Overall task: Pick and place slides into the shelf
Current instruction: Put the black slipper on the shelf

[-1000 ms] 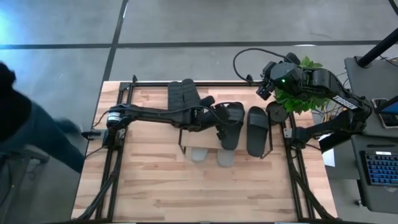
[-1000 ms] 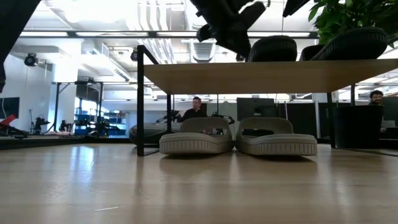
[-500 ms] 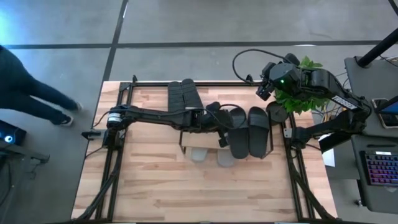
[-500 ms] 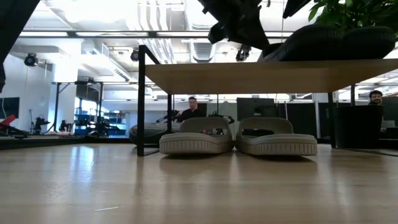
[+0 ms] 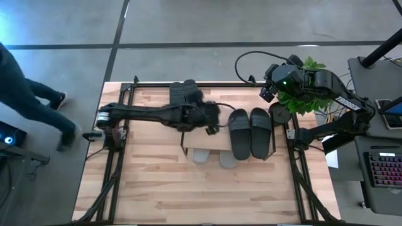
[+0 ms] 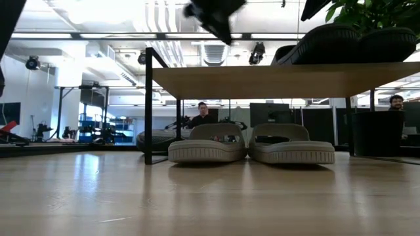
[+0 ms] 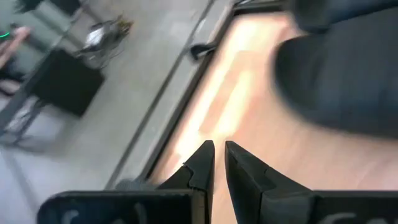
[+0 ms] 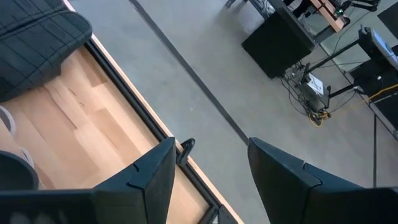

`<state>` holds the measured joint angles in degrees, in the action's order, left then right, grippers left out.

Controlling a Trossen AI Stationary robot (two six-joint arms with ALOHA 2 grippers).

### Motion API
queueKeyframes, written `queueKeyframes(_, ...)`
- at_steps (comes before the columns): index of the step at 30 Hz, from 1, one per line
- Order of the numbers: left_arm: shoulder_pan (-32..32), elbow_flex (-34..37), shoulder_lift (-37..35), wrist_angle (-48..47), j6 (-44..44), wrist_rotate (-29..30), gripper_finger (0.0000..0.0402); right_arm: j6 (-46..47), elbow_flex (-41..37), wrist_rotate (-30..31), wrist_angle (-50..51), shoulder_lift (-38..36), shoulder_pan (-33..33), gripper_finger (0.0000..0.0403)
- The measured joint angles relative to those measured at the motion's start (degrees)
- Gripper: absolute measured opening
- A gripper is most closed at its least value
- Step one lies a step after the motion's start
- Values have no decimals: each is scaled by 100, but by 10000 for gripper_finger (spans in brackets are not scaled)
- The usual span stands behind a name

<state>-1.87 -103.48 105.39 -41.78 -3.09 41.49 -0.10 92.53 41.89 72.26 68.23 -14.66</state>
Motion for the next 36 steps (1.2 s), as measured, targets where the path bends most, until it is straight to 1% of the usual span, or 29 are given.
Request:
queueKeyframes(2, 36, 1, -298, -565, -429, 179, 24, -49, 0, -36, -30, -2, 0, 194)
queueKeyframes(4, 157, 0, -607, -1186, -1323, 147, 24, -135, 0, -173, -146, -1, -2, 194)
queueKeyframes(7, 496, 74, -1020, -2176, -2876, 21, 28, -267, 0, -808, -393, 62, -2, 194)
queueKeyframes(8, 609, 152, -1143, -2450, -3285, 12, 32, -328, 0, -1003, -516, 104, 0, 194)
queueKeyframes(9, 712, 238, -1273, -2593, -3504, 18, 37, -373, 0, -1074, -653, 144, 2, 194)
queueKeyframes(10, 803, 338, -1418, -2631, -3612, 15, 44, -415, 0, -996, -800, 202, 2, 194)
queueKeyframes(11, 889, 464, -1552, -2640, -3654, 26, 52, -450, 0, -777, -972, 245, 10, 194)
queueKeyframes(14, 1155, 921, -1920, -2564, -3578, 218, 81, -880, 6, 107, -1415, 322, 48, 194)
queueKeyframes(15, 1278, 1100, -2020, -2511, -3506, 310, 92, -1113, 18, 297, -1592, 342, 48, 194)
queueKeyframes(17, 1590, 1467, -2177, -2363, -3416, 297, 112, -1446, 61, 382, -2024, 394, 46, 194)
queueKeyframes(18, 1802, 1664, -2263, -2247, -3408, 103, 121, -1564, 75, 313, -2244, 441, 42, 194)
queueKeyframes(21, 2481, 2289, -2440, -1731, -3402, -766, 137, -1673, 137, -202, -2880, 650, 8, 194)
queueKeyframes(24, 3097, 2905, -2488, -1212, -3277, -1575, 141, -1261, 295, -650, -3287, 981, -55, 194)
queueKeyframes(26, 3448, 3216, -2488, -946, -3212, -1915, 141, -972, 465, -881, -3294, 1270, -140, 194)
queueKeyframes(29, 3965, 3566, -2482, -710, -3151, -2447, 141, -507, 765, -1264, -2942, 1766, -301, 194)
queueKeyframes(30, 4123, 3673, -2481, -601, -3076, -2654, 141, -332, 895, -1507, -2739, 1943, -374, 194)
queueKeyframes(33, 4490, 3912, -2481, -299, -3013, -3221, 141, 270, 1355, -2536, -1942, 2489, -680, 194)
queueKeyframes(36, 4753, 4100, -2483, 74, -3003, -3623, 141, 955, 1860, -3167, -1228, 3069, -1042, 194)
